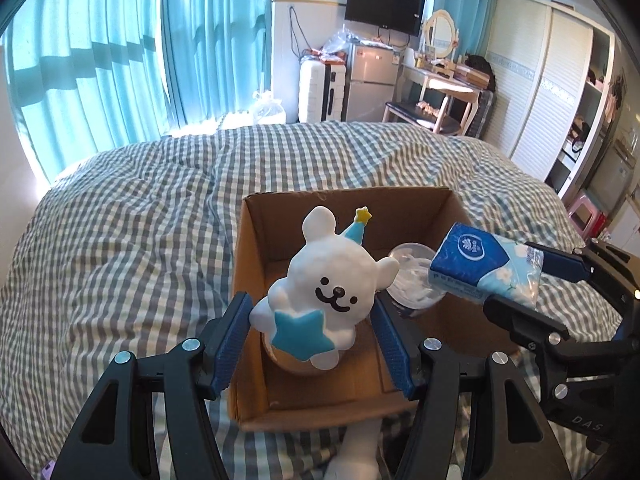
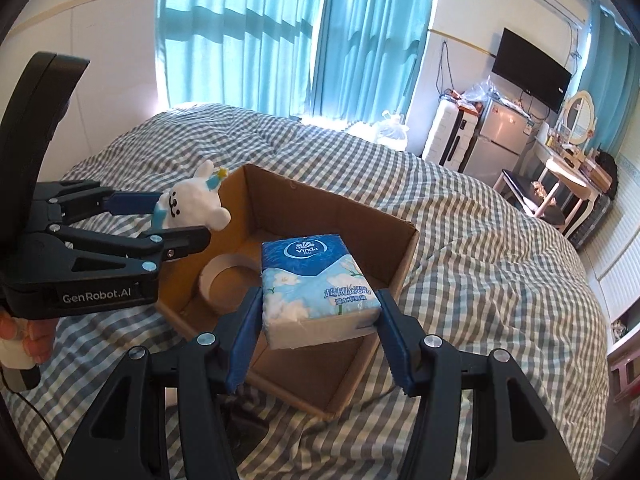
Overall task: Organize objects
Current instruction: 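Carry the bear figurine and tissue pack with both grippers into the box, then open both grippers to drop the bear and tissue pack in the box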
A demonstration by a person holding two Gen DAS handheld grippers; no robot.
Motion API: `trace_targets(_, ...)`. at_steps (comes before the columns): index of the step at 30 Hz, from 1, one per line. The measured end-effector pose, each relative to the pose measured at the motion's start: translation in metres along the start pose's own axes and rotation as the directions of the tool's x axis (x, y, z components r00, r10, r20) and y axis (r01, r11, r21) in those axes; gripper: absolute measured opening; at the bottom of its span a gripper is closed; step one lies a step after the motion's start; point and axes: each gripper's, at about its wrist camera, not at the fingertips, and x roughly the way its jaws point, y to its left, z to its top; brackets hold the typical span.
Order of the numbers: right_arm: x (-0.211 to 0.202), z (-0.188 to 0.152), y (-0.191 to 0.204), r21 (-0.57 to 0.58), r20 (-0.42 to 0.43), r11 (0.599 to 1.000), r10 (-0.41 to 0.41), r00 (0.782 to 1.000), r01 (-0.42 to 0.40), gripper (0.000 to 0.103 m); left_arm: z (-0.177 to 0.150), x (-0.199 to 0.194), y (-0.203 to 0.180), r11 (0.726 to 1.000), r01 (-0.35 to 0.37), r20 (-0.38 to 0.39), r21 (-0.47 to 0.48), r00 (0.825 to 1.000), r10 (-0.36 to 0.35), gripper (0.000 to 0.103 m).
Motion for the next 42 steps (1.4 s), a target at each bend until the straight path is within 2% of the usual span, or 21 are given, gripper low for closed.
trace_targets(10,0.045,0.023,-0.017,0.049,-0.028,0.999,-0.001,1.0,0.003,0.055,0.009,0.05,0.007,1.0,0.011,-0.049,0.02,0.999,-0.01,0.063)
trace_targets(17,0.069,0.037,-0.025,0.081,-0.044,0.997,0.004,0.999,0.0,0.056,0.011,0.071,0.01,0.999,0.024,-0.073,0.026,0.997,-0.022,0.063)
trace_targets(32,0.071,0.04,-0.025,0.114,-0.013,0.993,0.04,0.999,-0.039,0.056,0.011,0.083,0.006,0.997,0.065,-0.071,0.044,0.996,-0.062,0.063)
trace_targets(34,0.068,0.04,-0.024,0.117,0.001,0.992,0.045,0.999,-0.045,0.056,0.012,0.08,0.005,0.996,0.073,-0.061,0.046,0.996,-0.07,0.065)
trace_targets(37,0.059,0.042,-0.023,0.118,0.026,0.992,0.043,0.999,-0.045,0.057,0.013,0.074,0.004,0.996,0.075,-0.05,0.043,0.996,-0.072,0.075)
trace_targets(39,0.054,0.043,-0.023,0.124,0.034,0.991,0.038,0.999,-0.042,0.064,0.015,0.068,0.005,0.997,0.072,-0.045,0.038,0.997,-0.07,0.079)
trace_targets(42,0.043,0.044,-0.024,0.131,0.044,0.991,0.031,0.999,-0.036,0.065,0.017,0.059,0.008,0.997,0.076,-0.046,0.021,0.996,-0.075,0.082)
